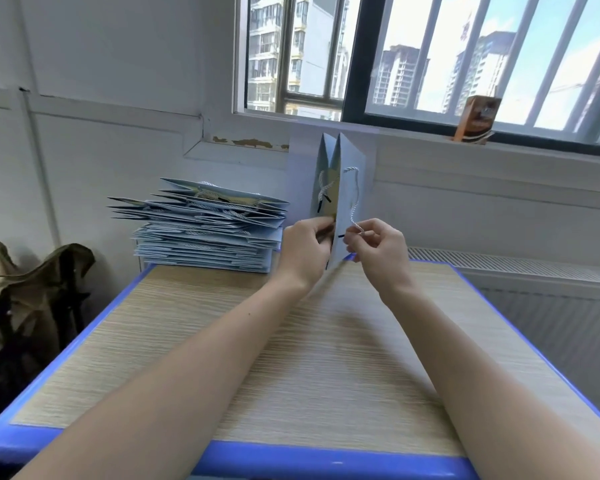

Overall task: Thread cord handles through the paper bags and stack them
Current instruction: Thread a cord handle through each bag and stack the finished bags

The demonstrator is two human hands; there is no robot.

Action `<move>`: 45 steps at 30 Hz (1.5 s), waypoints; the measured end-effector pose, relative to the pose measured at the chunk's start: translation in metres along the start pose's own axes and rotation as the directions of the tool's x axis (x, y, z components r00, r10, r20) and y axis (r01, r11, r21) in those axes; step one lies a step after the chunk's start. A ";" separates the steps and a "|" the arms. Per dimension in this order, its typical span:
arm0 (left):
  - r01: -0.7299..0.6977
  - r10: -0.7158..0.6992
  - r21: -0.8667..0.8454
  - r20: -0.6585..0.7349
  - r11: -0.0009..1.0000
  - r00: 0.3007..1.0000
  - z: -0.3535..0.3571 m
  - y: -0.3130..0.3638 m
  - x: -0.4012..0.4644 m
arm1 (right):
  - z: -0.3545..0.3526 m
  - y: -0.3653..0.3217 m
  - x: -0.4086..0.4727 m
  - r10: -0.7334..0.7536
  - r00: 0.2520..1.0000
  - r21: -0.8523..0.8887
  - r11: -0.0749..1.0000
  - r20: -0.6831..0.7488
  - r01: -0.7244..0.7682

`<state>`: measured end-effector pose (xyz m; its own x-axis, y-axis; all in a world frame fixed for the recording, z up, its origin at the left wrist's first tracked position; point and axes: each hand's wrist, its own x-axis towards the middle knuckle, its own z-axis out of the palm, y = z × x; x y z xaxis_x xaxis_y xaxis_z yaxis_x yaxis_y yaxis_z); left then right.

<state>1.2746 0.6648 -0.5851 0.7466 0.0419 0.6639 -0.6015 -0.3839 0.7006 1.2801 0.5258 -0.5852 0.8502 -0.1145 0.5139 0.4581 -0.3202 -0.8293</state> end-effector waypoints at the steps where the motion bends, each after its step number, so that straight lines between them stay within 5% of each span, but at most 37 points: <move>1: -0.016 0.016 0.013 0.002 1.000 1.000 0.001 0.000 -0.001 | 0.000 0.000 0.000 0.001 1.000 0.008 1.000 0.001 -0.001; 14: -0.006 0.006 0.031 0.000 0.999 1.000 0.003 -0.009 0.000 | -0.002 -0.003 -0.002 0.012 0.995 -0.008 1.000 0.102 -0.011; 23: -0.110 0.099 0.169 0.074 0.979 0.992 0.003 -0.006 -0.002 | -0.003 -0.001 -0.002 0.053 0.998 0.004 0.999 0.044 -0.053; 33: -0.089 0.096 0.284 -0.013 0.955 0.995 0.004 -0.004 -0.004 | -0.008 -0.011 0.000 0.102 0.989 0.055 0.993 0.107 -0.108; 45: -0.142 0.096 0.456 0.124 0.878 0.988 0.000 -0.001 -0.005 | -0.006 -0.003 -0.003 0.038 0.983 0.035 0.998 0.179 -0.045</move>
<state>1.2711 0.6644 -0.5893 0.7151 -0.1093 0.6904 -0.5046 -0.7642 0.4017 1.2750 0.5215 -0.5829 0.8997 0.0431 0.4343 0.4281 -0.2812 -0.8589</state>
